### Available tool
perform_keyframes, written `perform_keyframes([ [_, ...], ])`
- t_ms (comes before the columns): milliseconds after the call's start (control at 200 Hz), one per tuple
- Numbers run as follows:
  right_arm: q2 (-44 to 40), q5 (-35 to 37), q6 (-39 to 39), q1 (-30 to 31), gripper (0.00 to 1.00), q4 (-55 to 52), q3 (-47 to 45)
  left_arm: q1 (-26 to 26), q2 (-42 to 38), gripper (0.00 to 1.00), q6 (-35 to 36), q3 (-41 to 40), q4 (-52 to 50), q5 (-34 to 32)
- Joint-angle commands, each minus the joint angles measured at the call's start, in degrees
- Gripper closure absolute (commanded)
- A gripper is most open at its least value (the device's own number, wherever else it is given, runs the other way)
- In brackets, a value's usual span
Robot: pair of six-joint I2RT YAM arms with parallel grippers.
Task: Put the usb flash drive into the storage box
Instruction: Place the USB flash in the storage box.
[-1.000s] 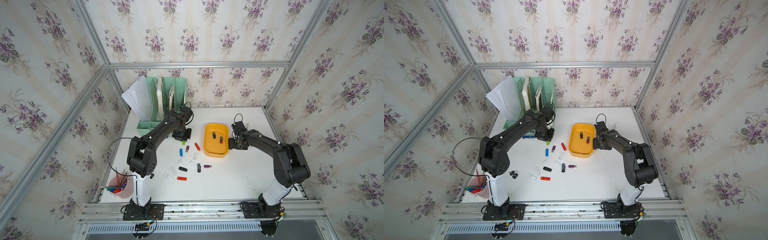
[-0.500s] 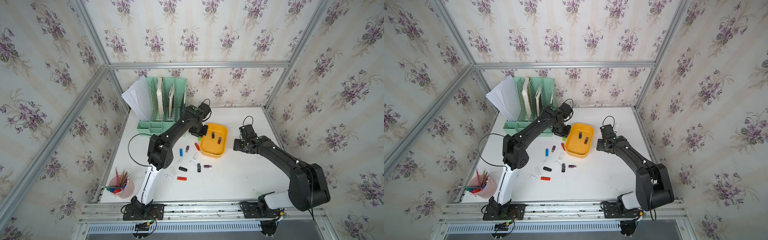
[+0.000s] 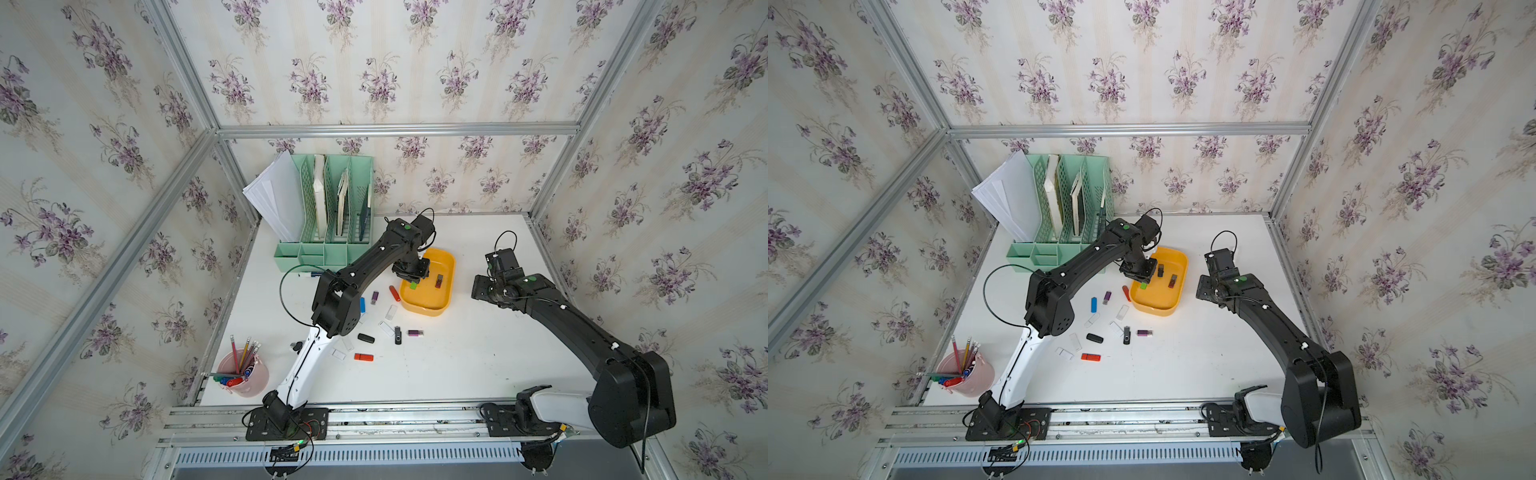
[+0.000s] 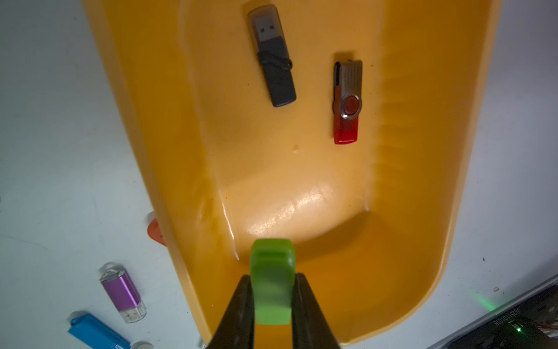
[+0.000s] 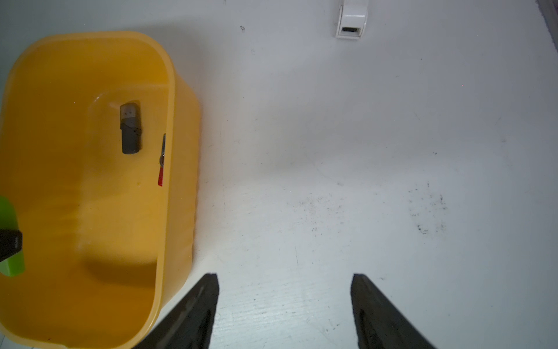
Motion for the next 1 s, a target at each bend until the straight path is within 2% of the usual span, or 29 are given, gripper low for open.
perform_keyframes([
  [0,-0.19,0.85,0.45,0.01,0.26,-0.83,0.31,-0.51,1.12,0.81,-0.56,0.76,2.08,1.48],
  [994,-1.37,-0.79,1.24,0.10,0.26,-0.72,-0.72,-1.77,9.83,0.78,-1.09,5.08,6.43,2.87],
])
